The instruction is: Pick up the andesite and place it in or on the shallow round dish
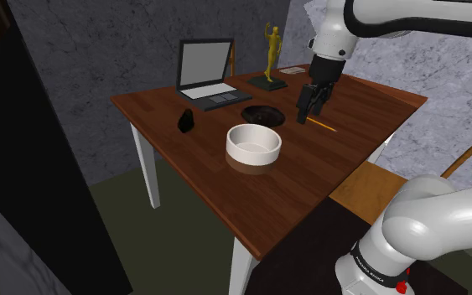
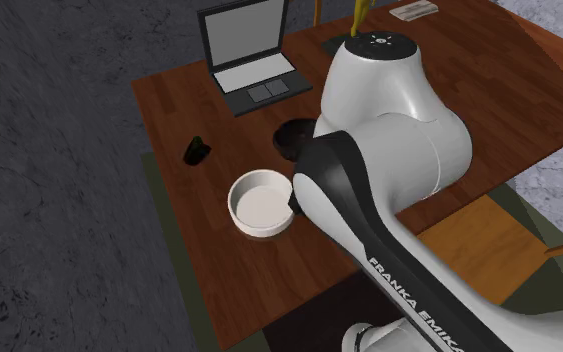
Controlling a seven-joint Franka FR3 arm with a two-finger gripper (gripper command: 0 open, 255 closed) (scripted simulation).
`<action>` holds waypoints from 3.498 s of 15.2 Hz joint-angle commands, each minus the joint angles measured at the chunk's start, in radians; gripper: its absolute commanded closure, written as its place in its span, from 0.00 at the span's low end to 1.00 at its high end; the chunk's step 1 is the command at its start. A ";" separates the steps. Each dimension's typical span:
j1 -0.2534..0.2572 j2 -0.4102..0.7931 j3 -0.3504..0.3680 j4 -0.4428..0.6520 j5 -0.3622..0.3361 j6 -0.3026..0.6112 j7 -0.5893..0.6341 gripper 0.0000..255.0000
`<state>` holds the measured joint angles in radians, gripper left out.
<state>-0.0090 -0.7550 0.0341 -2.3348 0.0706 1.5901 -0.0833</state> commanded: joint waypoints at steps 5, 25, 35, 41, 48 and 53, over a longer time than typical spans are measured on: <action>-0.001 0.077 0.096 0.011 0.019 0.114 0.126 0.00; -0.082 0.781 0.509 0.491 -0.390 0.392 0.894 0.00; 0.027 1.095 0.491 0.794 -0.649 0.318 1.111 0.00; 0.018 1.114 0.482 0.765 -0.664 0.365 1.121 0.00; 0.018 1.114 0.482 0.765 -0.664 0.365 1.121 1.00; 0.018 1.114 0.482 0.766 -0.664 0.365 1.121 1.00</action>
<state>0.0091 0.3595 0.5156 -1.5693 -0.5936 1.9550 1.0373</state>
